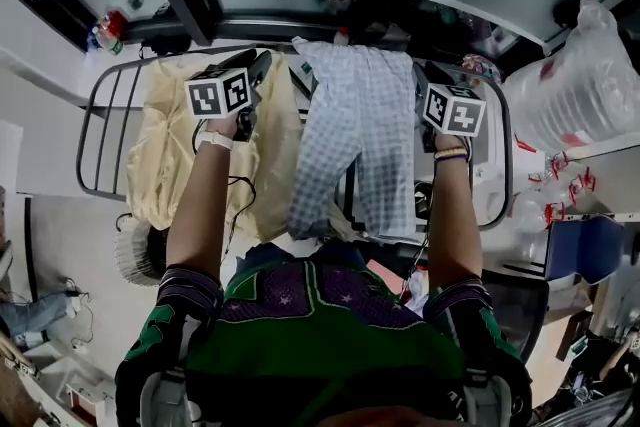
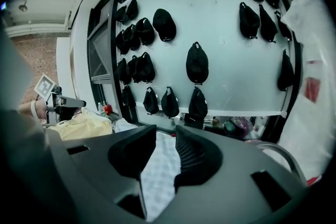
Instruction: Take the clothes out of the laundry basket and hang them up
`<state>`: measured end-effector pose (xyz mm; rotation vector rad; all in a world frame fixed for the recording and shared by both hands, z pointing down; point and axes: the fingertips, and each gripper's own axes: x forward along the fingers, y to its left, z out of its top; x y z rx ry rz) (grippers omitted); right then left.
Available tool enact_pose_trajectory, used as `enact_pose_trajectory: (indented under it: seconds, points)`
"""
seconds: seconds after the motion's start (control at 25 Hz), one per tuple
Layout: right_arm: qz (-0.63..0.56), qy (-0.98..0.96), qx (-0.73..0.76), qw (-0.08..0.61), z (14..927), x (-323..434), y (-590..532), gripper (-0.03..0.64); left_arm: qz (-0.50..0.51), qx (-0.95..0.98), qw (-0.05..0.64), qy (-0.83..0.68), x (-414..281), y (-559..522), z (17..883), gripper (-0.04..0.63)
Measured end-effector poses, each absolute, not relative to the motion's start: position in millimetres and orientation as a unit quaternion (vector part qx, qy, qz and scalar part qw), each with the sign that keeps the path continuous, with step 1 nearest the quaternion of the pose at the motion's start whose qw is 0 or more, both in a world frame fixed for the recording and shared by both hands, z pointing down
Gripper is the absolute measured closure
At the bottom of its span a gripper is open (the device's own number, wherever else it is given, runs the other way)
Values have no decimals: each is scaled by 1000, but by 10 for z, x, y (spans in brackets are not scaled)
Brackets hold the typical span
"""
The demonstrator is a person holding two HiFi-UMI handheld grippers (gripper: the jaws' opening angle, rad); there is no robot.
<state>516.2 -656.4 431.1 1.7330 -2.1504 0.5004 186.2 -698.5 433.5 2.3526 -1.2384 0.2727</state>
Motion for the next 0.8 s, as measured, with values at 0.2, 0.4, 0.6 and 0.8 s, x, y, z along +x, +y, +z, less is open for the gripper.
enact_pose_trajectory:
  seconds: [0.2,0.4,0.6,0.8]
  points:
    - [149,-755,620,152,3978,4899,-6177,505,67,871,195,-447,1637,-6584,3937,449]
    - [119,-752,636,125,3587,4688,-5742,505,35,883,158,-440,1419,-6174,3553,449]
    - [89,-743,656,98,3243,4468,-5231,505,21,890,133,-435,1127,-5681,3364,449]
    - [58,-742,659,106,3178,4070,-4690,505,4,896,120,-428,738,-5162,3245,453]
